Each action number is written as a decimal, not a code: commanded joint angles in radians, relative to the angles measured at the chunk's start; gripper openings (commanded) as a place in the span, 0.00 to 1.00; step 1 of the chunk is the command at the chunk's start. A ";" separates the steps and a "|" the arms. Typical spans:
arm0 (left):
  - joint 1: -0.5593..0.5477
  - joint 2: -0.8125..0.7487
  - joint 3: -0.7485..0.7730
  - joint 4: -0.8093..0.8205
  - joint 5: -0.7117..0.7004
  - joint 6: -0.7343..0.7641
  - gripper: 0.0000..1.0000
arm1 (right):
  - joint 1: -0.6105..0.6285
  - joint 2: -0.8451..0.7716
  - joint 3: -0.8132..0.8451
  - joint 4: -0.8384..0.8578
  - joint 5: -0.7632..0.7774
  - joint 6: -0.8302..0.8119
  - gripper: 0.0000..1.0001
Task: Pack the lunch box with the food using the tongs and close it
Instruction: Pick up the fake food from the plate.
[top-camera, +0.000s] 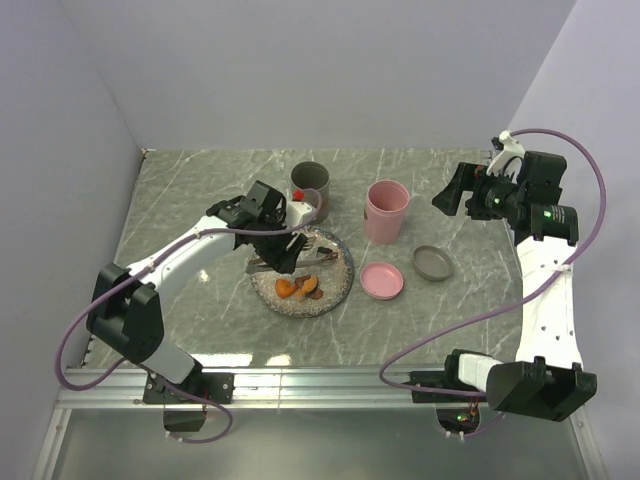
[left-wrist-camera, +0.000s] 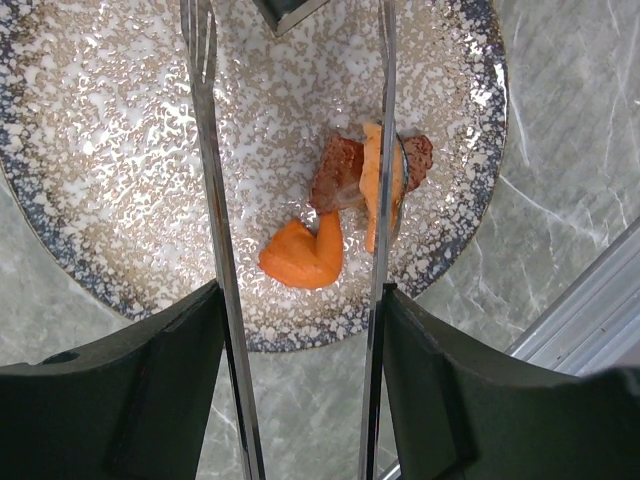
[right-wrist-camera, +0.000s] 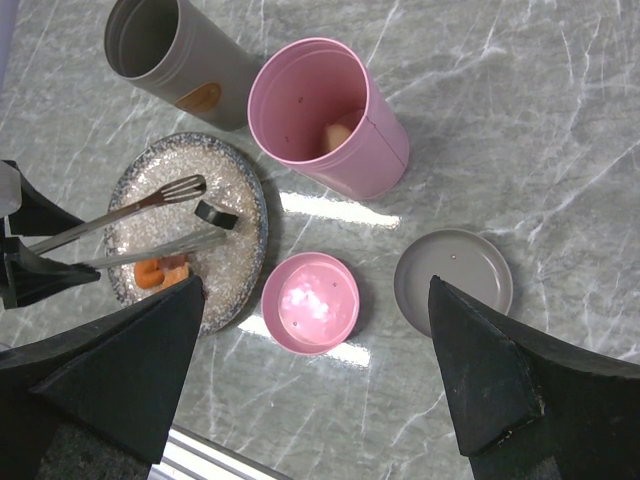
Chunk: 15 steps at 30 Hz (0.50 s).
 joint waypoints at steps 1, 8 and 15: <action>-0.004 0.007 0.008 0.054 0.009 -0.008 0.65 | -0.009 0.011 0.029 0.017 -0.009 -0.010 1.00; -0.012 0.024 0.004 0.074 0.009 -0.022 0.60 | -0.009 0.012 0.004 0.028 -0.013 -0.010 1.00; -0.018 0.044 0.007 0.080 0.015 -0.029 0.58 | -0.009 0.021 0.018 0.021 -0.018 -0.012 1.00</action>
